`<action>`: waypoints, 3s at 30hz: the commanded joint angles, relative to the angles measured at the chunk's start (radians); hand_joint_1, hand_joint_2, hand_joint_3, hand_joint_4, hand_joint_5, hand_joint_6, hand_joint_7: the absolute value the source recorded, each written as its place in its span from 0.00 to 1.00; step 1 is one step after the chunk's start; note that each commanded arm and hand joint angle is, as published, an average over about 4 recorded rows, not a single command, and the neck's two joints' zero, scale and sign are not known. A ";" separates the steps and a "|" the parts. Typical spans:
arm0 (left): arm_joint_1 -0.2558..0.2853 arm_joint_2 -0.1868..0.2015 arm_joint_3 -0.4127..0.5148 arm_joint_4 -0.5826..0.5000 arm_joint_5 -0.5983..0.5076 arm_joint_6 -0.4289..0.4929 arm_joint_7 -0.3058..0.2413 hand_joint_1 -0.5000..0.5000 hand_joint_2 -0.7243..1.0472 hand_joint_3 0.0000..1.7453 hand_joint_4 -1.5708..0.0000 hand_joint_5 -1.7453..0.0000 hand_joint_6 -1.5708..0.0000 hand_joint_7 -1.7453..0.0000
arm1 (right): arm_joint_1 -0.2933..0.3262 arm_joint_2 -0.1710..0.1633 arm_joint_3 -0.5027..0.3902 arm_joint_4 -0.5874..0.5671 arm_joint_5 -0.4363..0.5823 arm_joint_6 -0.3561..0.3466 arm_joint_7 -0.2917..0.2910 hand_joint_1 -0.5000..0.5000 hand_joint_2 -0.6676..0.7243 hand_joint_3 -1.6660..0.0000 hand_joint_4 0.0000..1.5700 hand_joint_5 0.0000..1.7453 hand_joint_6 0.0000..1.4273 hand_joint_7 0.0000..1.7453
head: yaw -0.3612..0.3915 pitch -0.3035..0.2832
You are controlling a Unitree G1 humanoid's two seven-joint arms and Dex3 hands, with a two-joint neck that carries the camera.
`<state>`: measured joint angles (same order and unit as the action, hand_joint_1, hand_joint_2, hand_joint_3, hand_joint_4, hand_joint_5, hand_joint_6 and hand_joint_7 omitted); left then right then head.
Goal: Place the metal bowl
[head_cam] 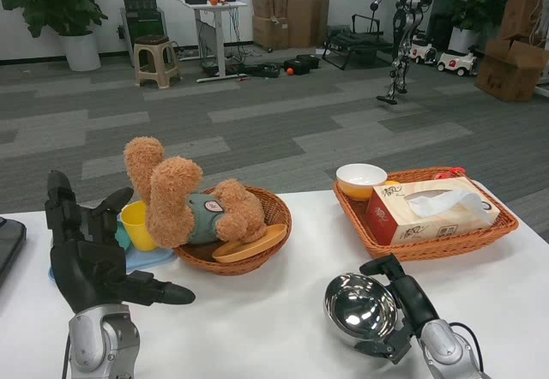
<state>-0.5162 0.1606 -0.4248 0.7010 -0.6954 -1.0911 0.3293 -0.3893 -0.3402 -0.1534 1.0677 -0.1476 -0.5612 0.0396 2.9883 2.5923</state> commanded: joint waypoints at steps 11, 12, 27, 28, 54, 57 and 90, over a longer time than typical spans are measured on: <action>-0.005 0.004 0.004 0.000 -0.006 -0.006 -0.003 0.02 0.00 0.00 0.29 0.29 0.98 0.96 | 0.013 -0.006 -0.017 0.017 -0.032 0.000 -0.007 0.25 0.15 0.10 0.49 0.79 0.00 0.96 | -0.002 -0.001; -0.004 0.004 0.004 0.000 -0.006 -0.006 -0.003 0.02 0.00 0.00 0.29 0.29 0.98 0.96 | 0.015 -0.005 -0.022 0.017 -0.031 0.000 -0.004 0.25 0.16 0.10 0.45 0.81 0.00 0.96 | -0.002 -0.001; 0.016 0.002 0.001 -0.014 -0.001 -0.009 -0.003 0.02 0.00 0.00 0.29 0.29 1.00 0.96 | 0.052 0.013 -0.113 -0.009 0.032 0.005 0.067 0.25 0.30 0.07 0.08 0.56 0.00 0.82 | -0.005 0.009; 0.015 0.002 0.001 -0.015 -0.001 -0.009 -0.003 0.02 0.00 0.00 0.29 0.29 1.00 0.96 | 0.054 0.013 -0.112 -0.009 0.039 0.005 0.069 0.25 0.32 0.07 0.07 0.56 0.00 0.80 | -0.006 0.011; 0.039 0.013 0.003 -0.048 -0.001 -0.010 -0.004 0.02 0.01 0.00 0.29 0.29 0.98 0.96 | 0.088 0.009 -0.104 -0.032 0.282 0.050 0.188 0.04 0.89 0.95 0.00 0.53 0.00 0.80 | 0.004 0.028; 0.040 0.015 0.003 -0.051 -0.002 -0.010 -0.004 0.02 0.00 0.00 0.29 0.29 0.99 0.96 | 0.091 0.009 -0.100 -0.041 0.312 0.052 0.199 0.04 0.92 0.96 0.00 0.50 0.00 0.77 | 0.006 0.026; 0.036 0.017 0.001 -0.054 -0.003 -0.010 -0.003 0.02 0.00 0.00 0.29 0.24 0.99 0.96 | 0.226 -0.021 -0.076 -0.545 0.824 0.079 0.283 0.04 0.95 1.00 0.00 0.00 0.00 0.72 | -0.014 0.022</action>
<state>-0.4881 0.1691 -0.4259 0.6520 -0.6961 -1.0960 0.3276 -0.1860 -0.3499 -0.2047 0.5665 0.6717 -0.4831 0.3203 2.9751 2.6125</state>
